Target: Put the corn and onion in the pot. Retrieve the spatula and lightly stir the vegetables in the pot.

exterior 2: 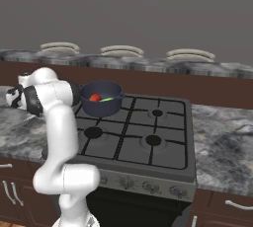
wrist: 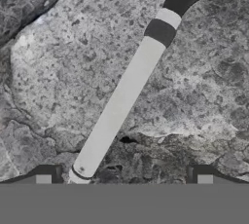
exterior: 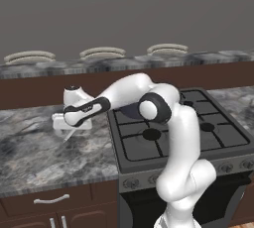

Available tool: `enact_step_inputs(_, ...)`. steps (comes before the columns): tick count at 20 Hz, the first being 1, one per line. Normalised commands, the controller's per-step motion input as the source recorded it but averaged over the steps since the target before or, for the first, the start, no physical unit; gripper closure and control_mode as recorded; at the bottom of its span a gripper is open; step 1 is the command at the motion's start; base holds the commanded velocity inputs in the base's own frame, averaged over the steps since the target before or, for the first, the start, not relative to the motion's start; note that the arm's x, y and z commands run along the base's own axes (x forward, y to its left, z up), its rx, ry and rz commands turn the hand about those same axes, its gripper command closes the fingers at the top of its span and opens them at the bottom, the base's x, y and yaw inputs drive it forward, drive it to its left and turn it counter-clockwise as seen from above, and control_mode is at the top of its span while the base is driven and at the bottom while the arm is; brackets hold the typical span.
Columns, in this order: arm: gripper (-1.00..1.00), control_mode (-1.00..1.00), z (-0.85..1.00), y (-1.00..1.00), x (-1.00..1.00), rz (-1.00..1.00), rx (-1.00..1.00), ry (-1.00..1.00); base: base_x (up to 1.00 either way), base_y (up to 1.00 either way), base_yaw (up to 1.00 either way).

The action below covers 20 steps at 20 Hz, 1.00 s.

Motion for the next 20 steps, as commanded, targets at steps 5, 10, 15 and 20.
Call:
enact_step_inputs(5,-1.00,-1.00,-0.21,0.22,0.05,0.00,-0.01,0.00,0.00,0.00,0.00)
enact_step_inputs(10,-1.00,-1.00,-0.18,0.02,-0.05,0.00,0.00,0.00,0.00,0.00,0.00)
enact_step_inputs(15,-1.00,-1.00,-0.25,0.08,0.00,0.00,0.00,0.00,0.00,0.00,0.00)
enact_step_inputs(20,-1.00,-1.00,-0.22,0.09,0.00,0.00,0.00,0.00,0.00,0.00,0.00)
